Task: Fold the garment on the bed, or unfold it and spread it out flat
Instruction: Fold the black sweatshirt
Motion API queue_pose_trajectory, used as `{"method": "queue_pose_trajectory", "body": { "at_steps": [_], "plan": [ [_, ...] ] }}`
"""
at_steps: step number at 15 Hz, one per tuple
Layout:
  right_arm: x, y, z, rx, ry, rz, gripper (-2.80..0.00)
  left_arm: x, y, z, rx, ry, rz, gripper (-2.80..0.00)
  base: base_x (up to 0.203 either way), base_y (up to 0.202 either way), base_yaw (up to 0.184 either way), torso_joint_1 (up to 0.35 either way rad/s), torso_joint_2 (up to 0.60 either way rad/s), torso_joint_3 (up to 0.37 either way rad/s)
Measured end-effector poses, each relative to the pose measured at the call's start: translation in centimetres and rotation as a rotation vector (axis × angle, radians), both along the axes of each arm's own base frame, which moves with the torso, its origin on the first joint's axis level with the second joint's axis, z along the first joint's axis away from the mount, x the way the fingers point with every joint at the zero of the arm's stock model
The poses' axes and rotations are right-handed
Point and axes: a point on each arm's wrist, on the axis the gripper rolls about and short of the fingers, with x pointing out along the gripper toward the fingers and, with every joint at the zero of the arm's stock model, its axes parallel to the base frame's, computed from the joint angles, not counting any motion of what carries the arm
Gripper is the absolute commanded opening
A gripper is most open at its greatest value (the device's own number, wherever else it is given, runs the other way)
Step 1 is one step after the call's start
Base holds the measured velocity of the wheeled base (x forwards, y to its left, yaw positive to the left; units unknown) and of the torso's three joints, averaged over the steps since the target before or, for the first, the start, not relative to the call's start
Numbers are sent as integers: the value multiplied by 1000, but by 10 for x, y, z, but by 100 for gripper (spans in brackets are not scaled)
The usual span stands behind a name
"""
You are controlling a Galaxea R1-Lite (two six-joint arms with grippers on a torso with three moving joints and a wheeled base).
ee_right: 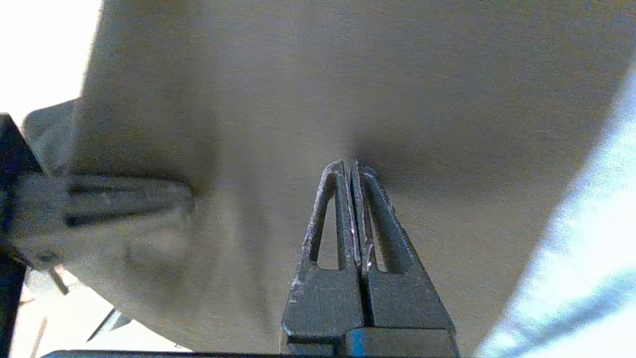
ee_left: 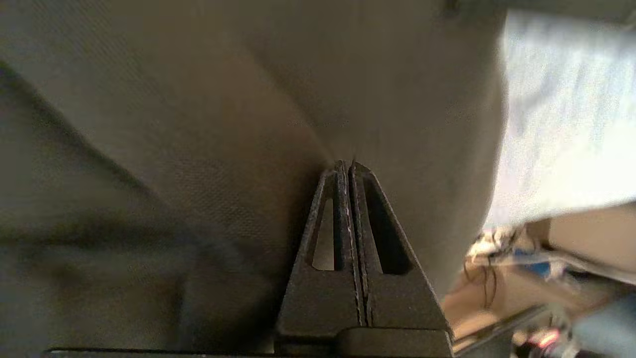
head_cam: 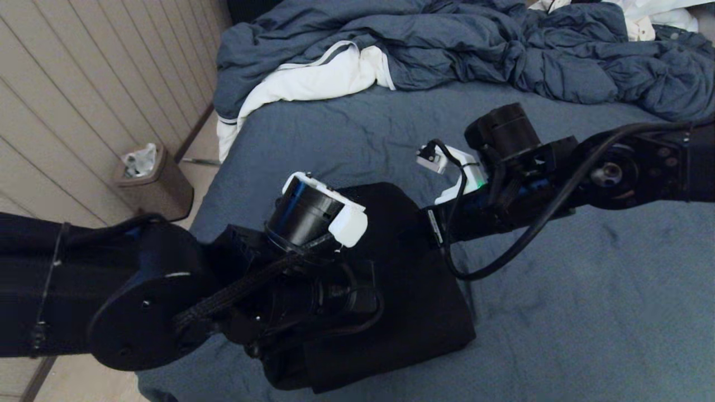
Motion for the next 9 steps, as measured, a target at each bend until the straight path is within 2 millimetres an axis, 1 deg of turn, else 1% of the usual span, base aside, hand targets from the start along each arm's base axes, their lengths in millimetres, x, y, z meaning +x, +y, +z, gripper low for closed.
{"method": "queue_pose_trajectory", "body": {
  "at_steps": [2, 5, 9],
  "plan": [
    [2, -1, -3, -6, 9, -5, -280, 5, 1, -16, 0, 50, -35, -280, 0, 0, 0, 0, 0, 0],
    [10, 2, -16, -23, 38, -10, -280, 20, 9, -42, 15, 99, -17, -280, 0, 0, 0, 0, 0, 0],
    [30, -4, -36, -59, 72, -35, -280, 27, 15, -73, -3, 115, -26, -280, 0, 0, 0, 0, 0, 0]
  ]
}}
